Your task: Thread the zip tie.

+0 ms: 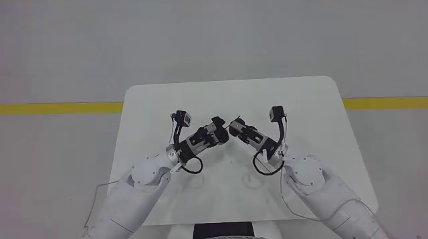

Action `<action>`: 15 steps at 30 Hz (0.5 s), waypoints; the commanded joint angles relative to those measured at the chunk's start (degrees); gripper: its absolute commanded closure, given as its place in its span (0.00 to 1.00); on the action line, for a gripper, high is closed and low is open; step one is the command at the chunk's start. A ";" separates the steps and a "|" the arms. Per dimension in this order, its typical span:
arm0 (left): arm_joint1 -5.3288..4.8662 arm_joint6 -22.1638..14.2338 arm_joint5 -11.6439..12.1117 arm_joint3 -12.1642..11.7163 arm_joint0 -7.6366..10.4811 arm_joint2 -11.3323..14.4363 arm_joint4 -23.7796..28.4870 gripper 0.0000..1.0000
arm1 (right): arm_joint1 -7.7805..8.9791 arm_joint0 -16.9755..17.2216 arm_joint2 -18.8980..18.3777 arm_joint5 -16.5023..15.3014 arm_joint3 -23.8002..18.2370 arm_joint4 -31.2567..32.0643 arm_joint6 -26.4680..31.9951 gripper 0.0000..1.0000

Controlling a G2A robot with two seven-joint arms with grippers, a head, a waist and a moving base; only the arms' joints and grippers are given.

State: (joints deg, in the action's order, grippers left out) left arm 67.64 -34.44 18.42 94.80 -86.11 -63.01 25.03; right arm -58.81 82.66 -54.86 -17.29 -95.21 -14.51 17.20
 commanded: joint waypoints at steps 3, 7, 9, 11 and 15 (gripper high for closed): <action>-0.06 0.26 -0.08 -0.10 0.12 0.23 -0.10 0.51 | -0.28 0.28 -0.02 0.71 -0.26 1.66 -0.72 1.00; -0.13 0.44 -0.22 -0.28 0.27 0.44 -0.38 0.52 | -0.56 0.50 -0.21 0.23 -0.39 1.89 -0.74 1.00; -0.17 0.56 -0.32 -0.38 0.35 0.56 -0.52 0.54 | -0.69 0.67 -0.42 -0.34 -0.40 1.83 -0.74 1.00; -0.21 0.62 -0.50 -0.56 0.42 0.64 -0.66 0.54 | -0.79 0.78 -0.65 -0.58 -0.48 2.06 -0.75 1.00; -0.28 1.09 -0.83 -0.80 0.55 0.74 -1.03 0.56 | -0.98 1.06 -1.06 -0.77 -0.65 2.46 -0.59 1.00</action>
State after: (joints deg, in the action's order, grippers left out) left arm 67.37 -33.52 17.68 94.04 -85.58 -62.29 24.09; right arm -59.75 83.68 -55.84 -18.09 -95.80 -12.14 16.56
